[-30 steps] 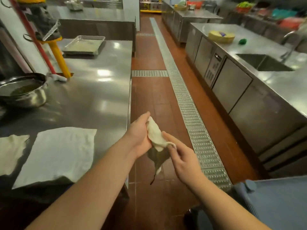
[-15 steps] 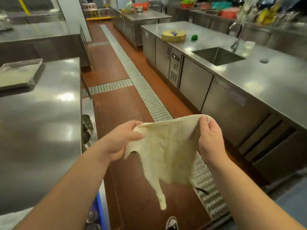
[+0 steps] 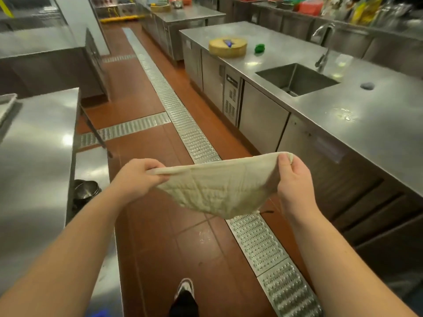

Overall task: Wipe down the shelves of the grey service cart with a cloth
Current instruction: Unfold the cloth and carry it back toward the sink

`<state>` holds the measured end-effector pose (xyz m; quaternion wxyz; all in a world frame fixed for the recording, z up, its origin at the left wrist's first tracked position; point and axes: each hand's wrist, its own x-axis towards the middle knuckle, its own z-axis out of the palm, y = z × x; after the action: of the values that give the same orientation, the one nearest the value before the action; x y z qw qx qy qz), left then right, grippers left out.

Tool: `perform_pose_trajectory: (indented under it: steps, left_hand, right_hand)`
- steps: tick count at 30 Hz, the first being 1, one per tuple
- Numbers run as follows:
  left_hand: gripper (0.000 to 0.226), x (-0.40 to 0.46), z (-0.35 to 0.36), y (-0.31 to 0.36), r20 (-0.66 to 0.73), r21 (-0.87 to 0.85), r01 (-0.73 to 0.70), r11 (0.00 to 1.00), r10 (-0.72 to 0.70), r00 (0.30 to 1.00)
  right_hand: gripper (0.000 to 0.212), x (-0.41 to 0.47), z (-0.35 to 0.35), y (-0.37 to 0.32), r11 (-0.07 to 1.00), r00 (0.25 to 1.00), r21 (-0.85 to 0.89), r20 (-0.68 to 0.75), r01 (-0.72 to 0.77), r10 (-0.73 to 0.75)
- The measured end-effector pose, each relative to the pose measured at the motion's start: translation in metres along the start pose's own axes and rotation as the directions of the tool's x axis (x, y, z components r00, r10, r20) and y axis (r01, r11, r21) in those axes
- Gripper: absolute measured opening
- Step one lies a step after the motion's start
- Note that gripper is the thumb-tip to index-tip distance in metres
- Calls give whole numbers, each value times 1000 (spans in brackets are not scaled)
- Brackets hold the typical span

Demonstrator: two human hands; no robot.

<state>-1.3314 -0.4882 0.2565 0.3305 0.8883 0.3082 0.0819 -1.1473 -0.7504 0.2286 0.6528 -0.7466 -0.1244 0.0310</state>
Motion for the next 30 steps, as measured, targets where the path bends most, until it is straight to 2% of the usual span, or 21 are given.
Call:
perform_pose_trajectory:
  steps: [5,8,11,16,23,30]
  left_hand:
    - [5,108,4,-4,1,-101,-100,990,101,995]
    - [6,184,4,-15,40,-178,-132,975,141,989]
    - [8,255,-2,-23,122,-305,-103,947,146,982]
    - [9,343,-7,-20,199,-551,-30,834,167,966]
    - [7,485,2,3,263,-588,-33,808,230,937]
    - [8,635,30,46,243,-597,-34,802,221,944]
  right_hand:
    - [31,66,35,24,994,986,36,-125,-104,108]
    - [31,108,61,30,995,976,11,-196,-98,98]
    - [31,145,88,26,996,959,-21,-271,-88,79]
    - [30,199,131,24,990,932,-62,-349,-126,97]
    - [30,289,164,34,982,926,-71,-351,-174,138]
    - [29,440,183,59,987,936,-60,-330,-148,120]
